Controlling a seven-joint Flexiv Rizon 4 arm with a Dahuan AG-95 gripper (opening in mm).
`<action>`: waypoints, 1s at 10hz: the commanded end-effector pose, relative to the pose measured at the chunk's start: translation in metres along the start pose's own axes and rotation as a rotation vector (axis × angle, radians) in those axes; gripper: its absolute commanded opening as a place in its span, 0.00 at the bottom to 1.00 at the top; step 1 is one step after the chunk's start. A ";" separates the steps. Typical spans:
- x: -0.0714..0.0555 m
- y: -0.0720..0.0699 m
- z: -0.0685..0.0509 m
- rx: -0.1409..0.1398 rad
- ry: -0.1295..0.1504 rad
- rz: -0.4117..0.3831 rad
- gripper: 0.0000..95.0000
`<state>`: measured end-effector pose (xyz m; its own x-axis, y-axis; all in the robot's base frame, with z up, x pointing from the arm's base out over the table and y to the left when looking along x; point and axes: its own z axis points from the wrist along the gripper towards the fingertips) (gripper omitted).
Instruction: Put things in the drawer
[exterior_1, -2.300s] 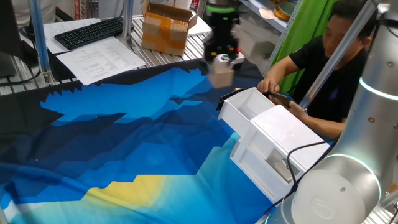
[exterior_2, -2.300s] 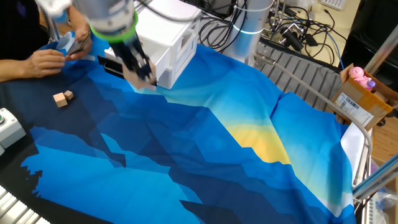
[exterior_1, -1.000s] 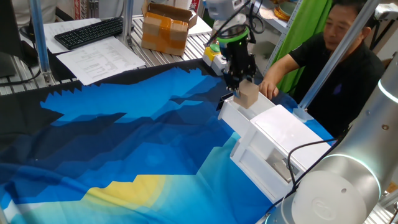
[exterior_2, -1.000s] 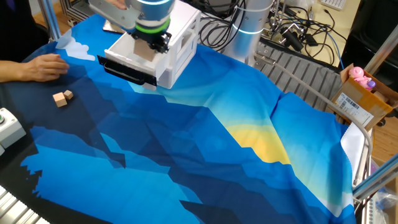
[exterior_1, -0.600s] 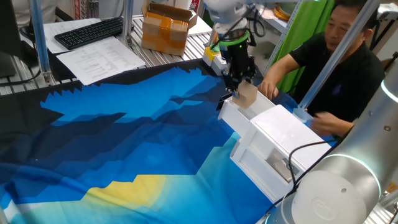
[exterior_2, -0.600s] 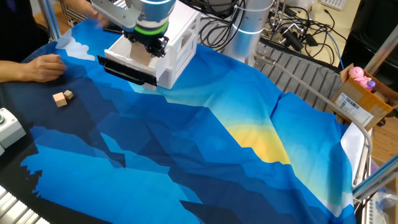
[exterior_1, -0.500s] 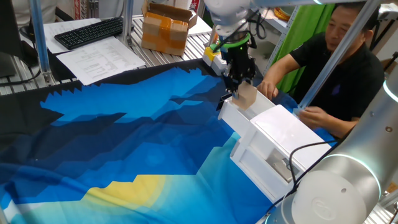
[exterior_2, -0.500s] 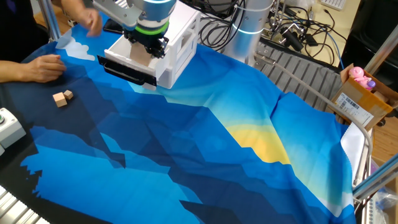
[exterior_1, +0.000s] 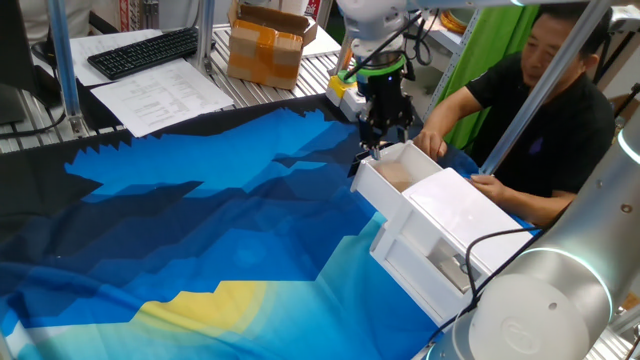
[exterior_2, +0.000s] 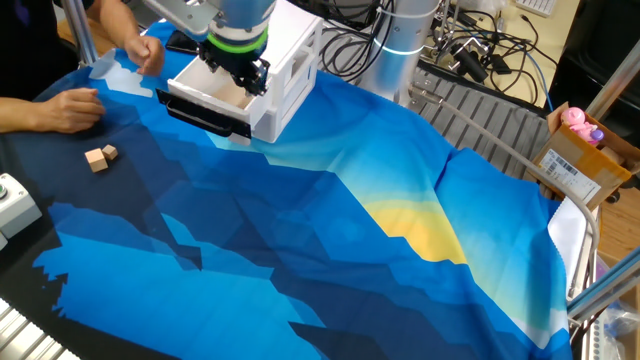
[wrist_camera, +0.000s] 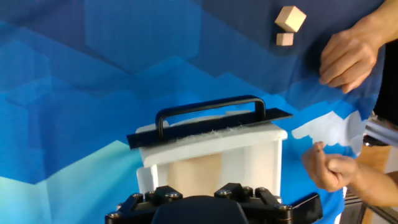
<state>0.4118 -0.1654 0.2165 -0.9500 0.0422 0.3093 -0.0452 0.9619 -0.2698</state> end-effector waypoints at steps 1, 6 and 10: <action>-0.002 0.000 -0.004 -0.099 -0.040 0.014 0.40; -0.093 0.010 -0.023 -0.141 -0.077 -0.020 0.00; -0.119 0.022 0.013 -0.123 -0.089 -0.062 0.00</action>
<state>0.5140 -0.1524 0.1645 -0.9740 -0.0323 0.2244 -0.0661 0.9872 -0.1450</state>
